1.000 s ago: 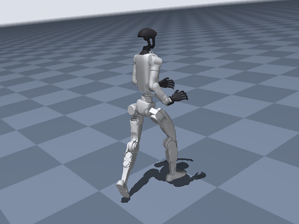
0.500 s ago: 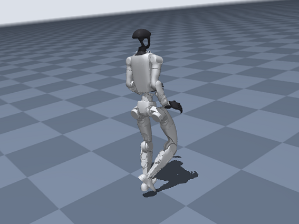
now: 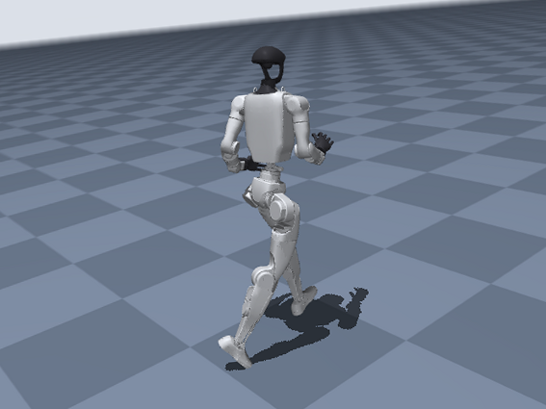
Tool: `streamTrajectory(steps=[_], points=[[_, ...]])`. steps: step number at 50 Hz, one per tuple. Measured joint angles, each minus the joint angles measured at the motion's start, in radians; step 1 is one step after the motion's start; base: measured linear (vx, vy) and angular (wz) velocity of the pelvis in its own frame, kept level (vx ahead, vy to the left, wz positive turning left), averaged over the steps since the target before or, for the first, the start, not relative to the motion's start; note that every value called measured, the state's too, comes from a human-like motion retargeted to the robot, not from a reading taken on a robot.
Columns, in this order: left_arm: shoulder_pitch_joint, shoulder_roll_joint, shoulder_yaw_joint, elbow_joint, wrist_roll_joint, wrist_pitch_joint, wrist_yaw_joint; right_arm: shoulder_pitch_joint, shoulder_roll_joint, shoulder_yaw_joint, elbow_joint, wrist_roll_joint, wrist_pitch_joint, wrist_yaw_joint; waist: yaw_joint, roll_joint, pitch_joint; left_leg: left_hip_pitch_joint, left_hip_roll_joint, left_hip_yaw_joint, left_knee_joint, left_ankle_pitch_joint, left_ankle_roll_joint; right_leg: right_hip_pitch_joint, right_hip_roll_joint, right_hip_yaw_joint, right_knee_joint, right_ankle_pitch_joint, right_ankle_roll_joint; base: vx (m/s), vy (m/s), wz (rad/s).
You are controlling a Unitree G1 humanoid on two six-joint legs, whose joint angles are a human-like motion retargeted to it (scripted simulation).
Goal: Walk run
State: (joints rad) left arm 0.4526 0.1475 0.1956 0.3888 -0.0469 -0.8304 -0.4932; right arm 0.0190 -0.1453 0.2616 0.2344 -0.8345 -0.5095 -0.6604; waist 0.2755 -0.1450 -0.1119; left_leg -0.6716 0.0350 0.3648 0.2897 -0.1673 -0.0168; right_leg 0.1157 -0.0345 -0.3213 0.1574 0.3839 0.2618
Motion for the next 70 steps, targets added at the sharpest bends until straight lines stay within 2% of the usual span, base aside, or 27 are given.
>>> streamTrajectory(steps=[2, 4, 5, 8, 10, 12, 15, 18, 20, 22, 25, 27, 31, 35, 37, 38, 40, 43, 46, 50, 52, 55, 58, 60, 63, 66, 70], points=[[-0.077, 0.011, -0.033, 0.03, 0.012, -0.008, 0.01, 0.028, 0.0, -0.051, 0.024, 0.019, -0.001, -0.003, 0.028, 0.023, 0.003, -0.019, 0.011, -0.065, -0.061, 0.028, -0.028, 0.018, 0.029, -0.028, 0.087, 0.087, -0.006, 1.95, -0.21, 0.29], [-0.205, 0.034, -0.082, 0.126, 0.07, -0.002, -0.009, 0.071, 0.035, -0.133, 0.137, 0.011, -0.022, 0.047, -0.002, 0.086, 0.011, 0.02, -0.019, -0.129, 0.018, 0.05, 0.052, -0.002, 0.078, -0.043, 0.309, 0.048, -0.041, 1.75, -0.1, 1.56], [-0.268, 0.046, -0.099, 0.18, 0.108, 0.001, -0.018, 0.081, 0.056, -0.173, 0.205, -0.002, -0.039, 0.085, -0.042, 0.108, 0.005, 0.033, -0.043, -0.181, 0.113, -0.016, 0.118, -0.038, 0.087, -0.09, 0.418, -0.002, -0.057, 2.84, -0.35, 1.55], [-0.384, 0.076, -0.17, 0.312, 0.141, 0.074, -0.068, 0.197, 0.113, -0.209, 0.469, -0.102, -0.013, 0.116, -0.18, 0.16, -0.026, 0.134, 0.042, -0.216, 0.347, -0.244, 0.05, -0.269, 0.019, -0.091, 0.845, -0.234, -0.13, 3.25, -0.48, 0.49], [-0.435, 0.033, -0.201, 0.302, 0.114, 0.135, -0.106, 0.311, 0.04, -0.19, 0.508, -0.05, -0.079, 0.17, -0.342, 0.181, -0.145, 0.207, -0.022, -0.228, 0.263, -0.281, 0.032, -0.589, -0.039, -0.015, 1.005, -0.403, -0.114, 1.75, -0.07, 0.67], [-0.459, 0.045, -0.194, 0.186, 0.064, 0.166, -0.107, 0.375, -0.044, -0.241, 0.491, -0.007, -0.154, 0.147, -0.474, 0.199, -0.161, 0.358, -0.101, -0.226, 0.085, -0.172, 0.004, -0.769, -0.096, 0.023, 0.939, -0.509, -0.177, 2.21, -0.36, 0.62], [-0.432, 0.025, -0.192, 0.013, -0.012, 0.201, -0.086, 0.451, -0.102, -0.314, 0.465, 0.111, -0.222, -0.017, -0.617, 0.255, -0.112, 0.607, -0.122, -0.299, -0.086, 0.189, -0.123, -0.867, -0.194, -0.104, 0.677, -0.602, -0.312, 1.86, -0.27, 0.72], [-0.391, -0.022, -0.169, -0.096, -0.048, 0.211, -0.061, 0.422, -0.129, -0.321, 0.422, 0.195, -0.255, -0.232, -0.721, 0.249, -0.082, 0.732, -0.118, -0.18, -0.087, 0.531, -0.204, -0.873, -0.175, -0.028, 0.308, -0.624, -0.228, 2.03, -0.41, 0.6], [-0.35, -0.012, -0.145, -0.113, -0.026, 0.211, -0.04, 0.323, -0.129, -0.283, 0.409, 0.107, -0.23, -0.274, -0.739, 0.187, -0.072, 0.77, -0.196, -0.146, 0.009, 0.614, -0.206, -0.849, -0.183, 0.073, 0.184, -0.547, -0.179, 1.68, -0.28, -0.39], [-0.303, -0.006, -0.108, -0.052, 0.056, 0.2, -0.029, 0.196, -0.084, -0.202, 0.445, 0.027, -0.214, -0.223, -0.701, 0.129, -0.079, 0.735, -0.216, -0.022, 0.192, 0.535, -0.154, -0.839, -0.162, 0.145, 0.326, -0.558, -0.407, 2.34, -0.43, -1.27], [-0.209, -0.006, -0.069, 0.14, 0.205, 0.16, -0.028, 0.066, 0.014, -0.104, 0.521, 0.067, -0.218, -0.122, -0.568, 0.036, -0.08, 0.598, -0.19, 0.076, 0.529, 0.371, -0.056, -0.717, -0.216, 0.241, 0.557, -0.768, -0.35, 2.68, -0.33, -0.57], [-0.16, -0.035, -0.056, 0.228, 0.219, 0.16, -0.094, 0.004, 0.079, -0.082, 0.515, 0.125, -0.218, -0.045, -0.435, 0.018, -0.109, 0.388, -0.143, 0.035, 0.663, 0.261, -0.077, -0.576, -0.187, 0.206, 0.488, -0.817, -0.323, 2.47, -0.31, -0.2], [-0.046, -0.025, 0.094, 0.135, 0.106, 0.177, -0.23, -0.055, 0.085, -0.017, 0.364, 0.039, -0.136, 0.105, -0.252, 0.039, -0.078, 0.16, -0.003, 0.05, 0.475, 0.09, -0.048, -0.189, -0.007, 0.131, 0.13, -0.541, -0.237, 2.16, -0.29, -0.63], [-0.015, 0.073, 0.156, 0.029, 0.0, 0.136, -0.165, -0.023, 0.043, 0.024, 0.256, 0.002, -0.076, 0.211, -0.086, -0.021, -0.04, 0.088, -0.001, 0.055, -0.015, 0.006, -0.054, 0.063, -0.004, -0.045, -0.02, -0.041, -0.066, 2.18, -0.37, -1.09], [-0.095, 0.098, 0.119, 0.043, 0.001, 0.133, -0.135, 0.005, 0.029, 0.001, 0.255, 0.027, -0.081, 0.249, -0.045, -0.028, -0.026, 0.042, 0.008, -0.016, -0.113, 0.014, -0.064, 0.102, 0.019, -0.054, 0.051, 0.078, -0.043, 1.45, -0.32, -0.08], [-0.149, 0.114, 0.079, 0.059, 0.013, 0.127, -0.121, 0.021, 0.025, -0.045, 0.269, 0.023, -0.076, 0.265, -0.028, 0.002, -0.016, 0.031, 0.026, -0.069, -0.105, 0.043, -0.056, 0.102, 0.064, -0.068, 0.13, 0.086, -0.09, 2.01, -0.23, 0.59], [-0.26, 0.13, -0.009, 0.095, 0.049, 0.11, -0.094, 0.05, 0.021, -0.154, 0.328, -0.016, -0.062, 0.262, -0.01, 0.052, 0.012, -0.009, -0.017, -0.181, 0.073, 0.016, 0.179, 0.051, 0.08, -0.144, 0.383, 0.056, -0.166, 1.75, -0.29, 0.83], [-0.361, 0.087, -0.048, 0.166, 0.087, 0.12, -0.096, 0.143, 0.071, -0.181, 0.546, -0.124, 0.009, 0.14, -0.134, 0.096, 0.014, 0.063, 0.102, -0.235, 0.386, -0.216, 0.089, -0.173, 0.087, -0.098, 0.826, -0.058, -0.189, 3.22, -0.49, 0.31], [-0.428, 0.025, -0.069, 0.131, 0.068, 0.157, -0.129, 0.244, 0.058, -0.154, 0.641, -0.016, -0.066, 0.263, -0.391, 0.1, -0.061, 0.216, 0.011, -0.21, 0.279, -0.282, 0.074, -0.588, -0.025, -0.039, 1.059, -0.328, -0.195, 2.11, -0.32, 0.56], [-0.427, 0.091, -0.147, -0.072, 0.115, 0.185, -0.098, 0.339, -0.017, -0.233, 0.525, 0.188, -0.2, 0.163, -0.639, 0.141, -0.073, 0.502, -0.098, -0.266, -0.007, 0.061, -0.034, -0.869, -0.212, -0.148, 0.782, -0.517, -0.304, 1.53, -0.2, 1.16], [-0.387, 0.09, -0.167, -0.149, 0.122, 0.196, -0.065, 0.362, -0.042, -0.274, 0.447, 0.21, -0.249, -0.005, -0.719, 0.163, -0.068, 0.605, -0.091, -0.248, -0.063, 0.369, -0.1, -0.899, -0.208, -0.157, 0.477, -0.559, -0.298, 2.27, -0.56, 1.02], [-0.324, 0.027, -0.159, -0.166, 0.088, 0.2, -0.032, 0.316, -0.051, -0.269, 0.387, 0.108, -0.21, -0.228, -0.776, 0.132, -0.073, 0.721, -0.116, -0.133, -0.025, 0.613, -0.113, -0.905, -0.21, -0.014, 0.197, -0.634, -0.264, 1.8, -0.44, -0.02], [-0.276, -0.019, -0.083, -0.099, 0.101, 0.205, -0.064, 0.156, -0.041, -0.187, 0.42, 0.034, -0.209, -0.164, -0.71, 0.026, -0.085, 0.712, -0.192, 0.029, 0.257, 0.516, -0.064, -0.868, -0.201, 0.152, 0.29, -0.552, -0.385, 2.53, -0.52, -1.24], [-0.225, -0.029, -0.04, 0.001, 0.158, 0.177, -0.058, 0.061, -0.009, -0.147, 0.478, 0.059, -0.235, -0.07, -0.607, -0.021, -0.084, 0.665, -0.194, 0.175, 0.481, 0.413, 0.013, -0.846, -0.223, 0.258, 0.505, -0.687, -0.335, 2.42, -0.19, -0.93], [-0.138, -0.02, -0.052, 0.142, 0.214, 0.166, -0.07, -0.048, 0.064, -0.082, 0.459, 0.224, -0.276, 0.013, -0.447, -0.05, -0.052, 0.409, -0.161, 0.087, 0.725, 0.269, -0.006, -0.61, -0.252, 0.205, 0.496, -0.838, -0.285, 2.83, -0.16, -0.2], [-0.072, -0.067, -0.016, 0.2, 0.063, 0.155, -0.1, -0.151, 0.028, 0.018, 0.267, 0.217, -0.241, 0.105, -0.292, 0.033, -0.037, 0.178, -0.001, 0.055, 0.67, 0.103, 0.007, -0.319, -0.067, 0.108, 0.232, -0.736, -0.252, 1.55, -0.14, -0.64], [-0.019, -0.175, 0.083, 0.25, -0.159, 0.125, -0.114, -0.151, 0.029, 0.027, 0.068, 0.006, -0.054, 0.285, -0.112, 0.01, -0.031, 0.039, 0.022, 0.084, 0.172, 0.026, 0.021, -0.063, 0.01, 0.105, 0.031, -0.236, -0.11, 2.32, -0.2, -0.98]])
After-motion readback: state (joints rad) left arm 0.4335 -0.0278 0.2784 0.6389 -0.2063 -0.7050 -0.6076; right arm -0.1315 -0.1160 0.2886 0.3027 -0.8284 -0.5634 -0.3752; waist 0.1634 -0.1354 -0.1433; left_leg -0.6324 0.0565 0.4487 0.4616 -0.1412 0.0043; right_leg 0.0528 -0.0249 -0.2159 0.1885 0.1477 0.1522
